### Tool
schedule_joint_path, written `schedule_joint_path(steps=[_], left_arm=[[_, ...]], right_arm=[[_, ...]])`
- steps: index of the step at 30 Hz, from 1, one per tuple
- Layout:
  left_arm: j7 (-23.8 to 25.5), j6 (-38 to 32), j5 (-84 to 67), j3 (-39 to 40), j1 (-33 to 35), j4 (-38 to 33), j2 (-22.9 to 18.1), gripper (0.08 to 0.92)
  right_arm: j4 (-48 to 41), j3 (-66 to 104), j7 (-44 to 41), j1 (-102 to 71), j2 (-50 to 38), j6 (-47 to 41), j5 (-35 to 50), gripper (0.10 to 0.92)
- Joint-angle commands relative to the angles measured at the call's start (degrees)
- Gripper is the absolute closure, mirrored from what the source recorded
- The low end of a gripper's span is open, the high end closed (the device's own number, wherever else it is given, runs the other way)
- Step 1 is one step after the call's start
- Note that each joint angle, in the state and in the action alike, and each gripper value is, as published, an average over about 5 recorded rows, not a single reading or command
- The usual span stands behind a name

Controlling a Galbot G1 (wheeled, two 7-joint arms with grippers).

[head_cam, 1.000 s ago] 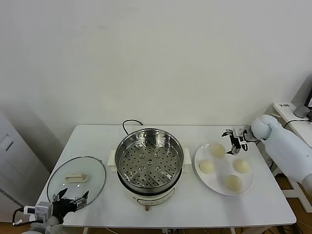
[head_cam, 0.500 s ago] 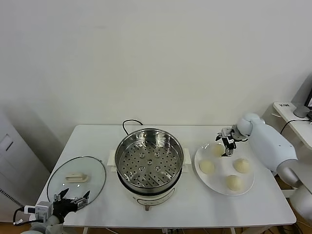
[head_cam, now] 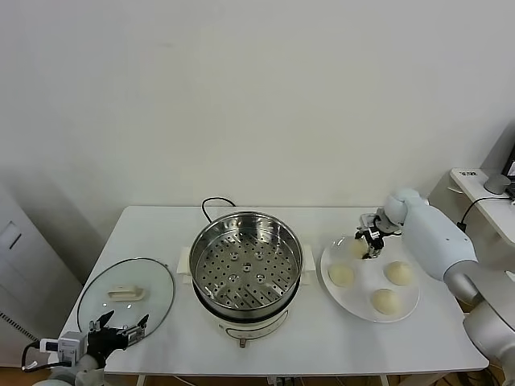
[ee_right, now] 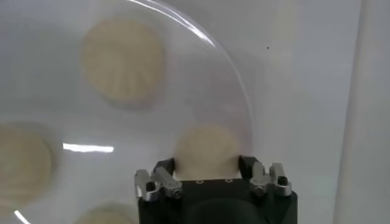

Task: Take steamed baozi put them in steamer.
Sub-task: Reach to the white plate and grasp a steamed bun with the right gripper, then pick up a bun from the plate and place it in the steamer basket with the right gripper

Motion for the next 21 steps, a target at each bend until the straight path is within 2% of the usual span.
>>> schedule_joint_path(steps=[1, 5, 13, 21], left_arm=[[-0.04, -0.02, -0.05, -0.07, 0.02, -0.06, -0.02, 0.177], [-0.13, 0.08, -0.07, -0.19, 0.09, -0.32, -0.21, 0.177], [-0.23, 0.15, -0.07, -0.41, 0.49, -0.84, -0.09, 0.177], [-0.35, 0.19, 0.01, -0.30, 0.95, -1.59, -0.18, 0.177]], right_arm=[[-0.40, 0.38, -0.05, -0.15, 0.79, 0.32, -0.99, 0.482], [4.03, -1.96, -0.56, 0.66, -1.83, -0.20, 1.82, 0.517], [20.16, -15.97, -3.41, 12.31, -10.35, -1.52, 15.29, 0.517], [26.28, -28.04, -7.31, 30.59, -8.41, 6.95, 30.67, 0.516]])
